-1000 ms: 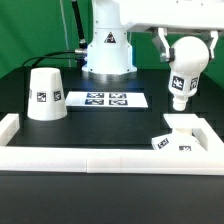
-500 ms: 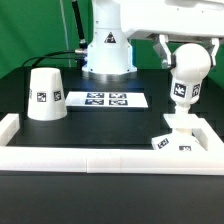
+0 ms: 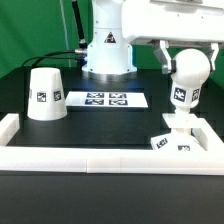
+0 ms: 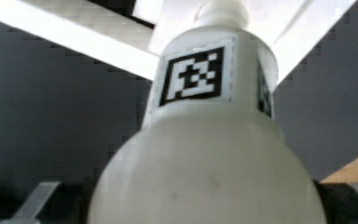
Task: Assemble lamp
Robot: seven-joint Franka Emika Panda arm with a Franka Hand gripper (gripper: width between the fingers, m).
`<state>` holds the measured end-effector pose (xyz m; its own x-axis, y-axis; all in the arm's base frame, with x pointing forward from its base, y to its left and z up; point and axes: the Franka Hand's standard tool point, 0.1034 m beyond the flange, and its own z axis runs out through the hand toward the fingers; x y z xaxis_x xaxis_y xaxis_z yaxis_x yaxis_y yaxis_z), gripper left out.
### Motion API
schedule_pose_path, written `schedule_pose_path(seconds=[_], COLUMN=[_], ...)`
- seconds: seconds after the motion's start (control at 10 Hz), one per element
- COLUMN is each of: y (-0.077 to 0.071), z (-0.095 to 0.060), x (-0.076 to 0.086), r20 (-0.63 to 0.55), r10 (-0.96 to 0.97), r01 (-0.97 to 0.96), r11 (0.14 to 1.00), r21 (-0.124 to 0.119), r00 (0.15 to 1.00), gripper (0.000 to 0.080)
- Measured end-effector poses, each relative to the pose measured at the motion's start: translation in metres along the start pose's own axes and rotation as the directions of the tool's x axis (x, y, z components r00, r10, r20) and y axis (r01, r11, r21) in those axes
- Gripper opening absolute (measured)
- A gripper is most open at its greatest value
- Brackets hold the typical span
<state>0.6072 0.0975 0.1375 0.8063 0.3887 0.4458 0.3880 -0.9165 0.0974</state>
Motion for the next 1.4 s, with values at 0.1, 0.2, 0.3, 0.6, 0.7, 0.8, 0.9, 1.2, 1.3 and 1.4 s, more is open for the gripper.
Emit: schedule_pose_path(seconds=[0.1, 0.2, 0.3, 0.6, 0.7, 0.8, 0.9, 1.2, 1.3, 1.4], y=[-0.0006, -0.0017, -0.0021, -0.0024, -0.0027, -0.0031, -0.0030, -0.0029, -0.0027, -0.0026], z=[0.0026, 0.0055, 0.0078, 0.0080, 0.0075, 0.0070, 0.0069, 0.0070, 0.0070, 0.0055], x=[-0.0017, -0.0037, -0.0058, -0.0077, -0.0087, -0.0095, -0.0093, -0.0094, -0.0095, -0.0088], r20=[0.004, 0.007, 0.011, -0.027, -0.048, -0.060, -0.062, -0.061, -0.061, -0.061], r10=[0.000, 0.000, 0.000, -0.001, -0.002, -0.002, -0.002, -0.002, -0.002, -0.001], r01=[0.000, 0.000, 0.000, 0.001, 0.001, 0.001, 0.001, 0.001, 0.000, 0.000], r11=[1.000, 1.000, 1.000, 1.000, 1.000, 1.000, 1.000, 1.000, 1.000, 1.000], r21=[0.001, 0.003, 0.004, -0.010, -0.018, -0.022, -0.022, -0.022, -0.023, -0.022], r00=[1.000, 1.000, 1.000, 1.000, 0.999, 0.998, 0.998, 0.998, 0.998, 0.998], gripper=[0.0579, 0.0579, 0.0579, 0.0579, 0.0579, 0.0579, 0.0579, 0.0683, 0.0695, 0.0695])
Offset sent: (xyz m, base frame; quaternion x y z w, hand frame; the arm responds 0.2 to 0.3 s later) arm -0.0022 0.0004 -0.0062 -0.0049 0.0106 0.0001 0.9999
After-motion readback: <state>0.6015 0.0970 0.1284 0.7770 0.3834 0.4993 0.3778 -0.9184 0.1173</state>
